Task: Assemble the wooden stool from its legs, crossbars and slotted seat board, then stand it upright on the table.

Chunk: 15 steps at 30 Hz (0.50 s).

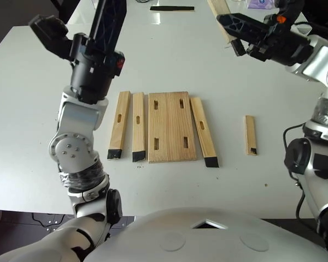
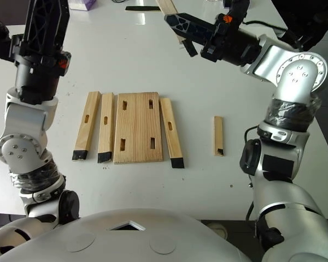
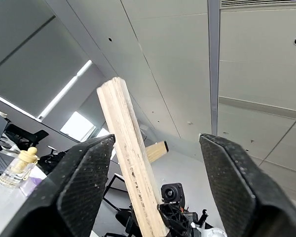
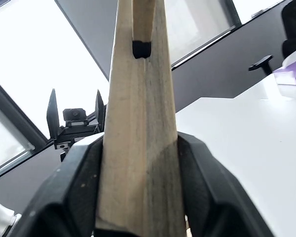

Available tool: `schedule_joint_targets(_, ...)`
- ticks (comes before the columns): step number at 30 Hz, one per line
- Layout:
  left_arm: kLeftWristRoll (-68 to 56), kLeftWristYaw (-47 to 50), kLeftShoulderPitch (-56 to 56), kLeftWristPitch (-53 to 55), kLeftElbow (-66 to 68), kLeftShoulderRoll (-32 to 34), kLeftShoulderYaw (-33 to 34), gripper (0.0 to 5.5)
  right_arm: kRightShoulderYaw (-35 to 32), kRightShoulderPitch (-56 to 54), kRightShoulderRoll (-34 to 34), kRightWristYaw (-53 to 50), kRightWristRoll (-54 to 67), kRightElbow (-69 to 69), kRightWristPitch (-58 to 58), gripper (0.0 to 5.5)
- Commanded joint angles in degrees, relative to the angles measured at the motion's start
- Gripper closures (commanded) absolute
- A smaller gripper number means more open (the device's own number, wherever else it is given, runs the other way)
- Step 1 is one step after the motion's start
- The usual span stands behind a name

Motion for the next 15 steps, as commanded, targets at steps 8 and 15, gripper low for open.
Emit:
schedule_joint_targets(8, -5.07, -2.04, 2.51, 4.13, -3.05, 6.74, -4.20, 2.33, 8.71, -3.57, -7.73, 16.34, -1.44, -2.50, -2.34, 3.44)
schedule_joint_targets(15, -5.95, -3.91, 1.69, 5.75, -2.57, 10.23, -5.41, 2.33, 12.05, -2.49, -11.05, 23.08, -4.04, -2.91, -5.27, 3.44)
